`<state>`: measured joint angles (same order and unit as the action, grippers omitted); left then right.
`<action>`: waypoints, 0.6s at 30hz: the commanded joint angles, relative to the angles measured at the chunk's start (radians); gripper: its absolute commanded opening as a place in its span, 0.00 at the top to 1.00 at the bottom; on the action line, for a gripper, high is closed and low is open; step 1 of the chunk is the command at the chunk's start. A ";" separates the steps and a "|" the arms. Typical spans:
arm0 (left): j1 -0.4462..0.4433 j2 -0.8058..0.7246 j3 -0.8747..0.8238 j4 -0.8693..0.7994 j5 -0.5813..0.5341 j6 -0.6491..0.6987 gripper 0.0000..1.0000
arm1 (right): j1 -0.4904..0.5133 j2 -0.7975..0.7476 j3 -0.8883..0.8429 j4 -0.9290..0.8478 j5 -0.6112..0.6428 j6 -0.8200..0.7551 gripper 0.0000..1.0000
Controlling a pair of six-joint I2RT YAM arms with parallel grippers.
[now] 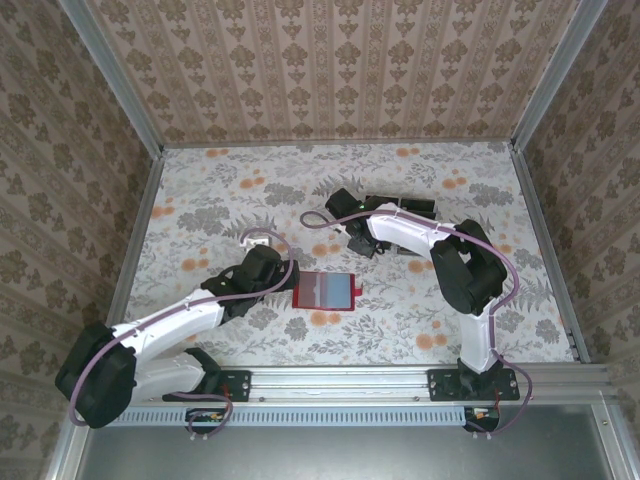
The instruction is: Put the credit cards into the card holder
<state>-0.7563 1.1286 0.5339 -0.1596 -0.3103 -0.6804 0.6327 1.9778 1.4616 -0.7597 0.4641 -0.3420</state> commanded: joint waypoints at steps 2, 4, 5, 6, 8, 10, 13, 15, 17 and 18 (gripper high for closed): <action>0.005 0.014 -0.006 0.021 0.000 -0.015 0.00 | -0.002 -0.030 0.005 0.011 0.052 -0.021 0.51; 0.005 0.019 -0.007 0.024 0.002 -0.017 0.00 | -0.002 -0.028 0.001 0.018 0.061 -0.026 0.51; 0.005 0.022 -0.006 0.026 0.003 -0.018 0.00 | -0.002 -0.026 0.000 0.019 0.064 -0.027 0.50; 0.005 0.023 -0.007 0.028 0.004 -0.018 0.00 | -0.002 -0.022 -0.001 0.021 0.067 -0.031 0.50; 0.005 0.029 -0.006 0.033 0.005 -0.021 0.00 | -0.002 -0.011 -0.003 0.021 0.072 -0.035 0.50; 0.006 0.033 -0.006 0.035 0.007 -0.019 0.00 | -0.002 0.002 -0.003 0.023 0.081 -0.039 0.50; 0.006 0.040 -0.004 0.038 0.009 -0.021 0.00 | -0.002 0.015 -0.007 0.025 0.085 -0.041 0.50; 0.005 0.042 -0.005 0.038 0.010 -0.022 0.00 | 0.000 0.019 -0.009 0.024 0.087 -0.042 0.50; 0.005 0.042 -0.005 0.041 0.009 -0.022 0.00 | 0.002 0.023 -0.012 0.022 0.087 -0.042 0.50; 0.006 0.042 -0.005 0.042 0.009 -0.022 0.00 | 0.002 0.025 -0.011 0.019 0.087 -0.043 0.50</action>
<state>-0.7563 1.1660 0.5339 -0.1257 -0.3069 -0.6838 0.6327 1.9793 1.4612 -0.7330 0.5179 -0.3683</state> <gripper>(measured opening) 0.997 0.499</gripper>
